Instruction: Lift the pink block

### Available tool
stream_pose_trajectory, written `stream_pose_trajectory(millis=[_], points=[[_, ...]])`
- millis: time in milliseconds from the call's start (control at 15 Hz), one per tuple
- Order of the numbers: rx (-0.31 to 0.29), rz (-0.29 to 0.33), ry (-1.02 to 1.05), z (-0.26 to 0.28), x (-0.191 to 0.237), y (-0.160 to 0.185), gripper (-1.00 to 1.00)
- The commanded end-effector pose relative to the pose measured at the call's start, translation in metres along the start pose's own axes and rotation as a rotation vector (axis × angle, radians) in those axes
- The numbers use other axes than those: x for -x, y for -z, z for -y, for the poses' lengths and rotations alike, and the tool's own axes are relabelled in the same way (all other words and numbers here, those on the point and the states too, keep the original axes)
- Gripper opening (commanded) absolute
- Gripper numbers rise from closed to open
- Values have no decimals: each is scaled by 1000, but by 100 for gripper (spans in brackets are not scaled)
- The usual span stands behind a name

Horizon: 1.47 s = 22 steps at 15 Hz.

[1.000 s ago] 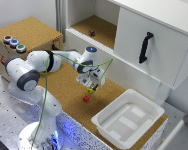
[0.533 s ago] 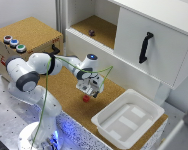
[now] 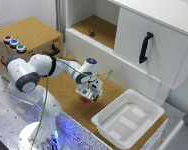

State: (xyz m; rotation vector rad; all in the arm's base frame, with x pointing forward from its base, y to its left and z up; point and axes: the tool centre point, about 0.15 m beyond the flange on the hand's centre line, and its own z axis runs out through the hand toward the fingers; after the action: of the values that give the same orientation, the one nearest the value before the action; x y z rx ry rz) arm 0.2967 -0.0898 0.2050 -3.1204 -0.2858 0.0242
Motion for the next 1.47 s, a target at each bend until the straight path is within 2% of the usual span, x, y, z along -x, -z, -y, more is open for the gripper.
stream_pose_trajectory(millis=[0,200,467,667,1000,1400], points=[[31,-4,-5,0,9,-10,-100],[39,-15,-31,6,10,-1,-100],[85,-69,-110,11,2,52,-100],[59,-62,-137,17,-16,77,-100],[34,-15,-122,31,-55,65,-100],[21,-19,-107,37,-106,59,-100]])
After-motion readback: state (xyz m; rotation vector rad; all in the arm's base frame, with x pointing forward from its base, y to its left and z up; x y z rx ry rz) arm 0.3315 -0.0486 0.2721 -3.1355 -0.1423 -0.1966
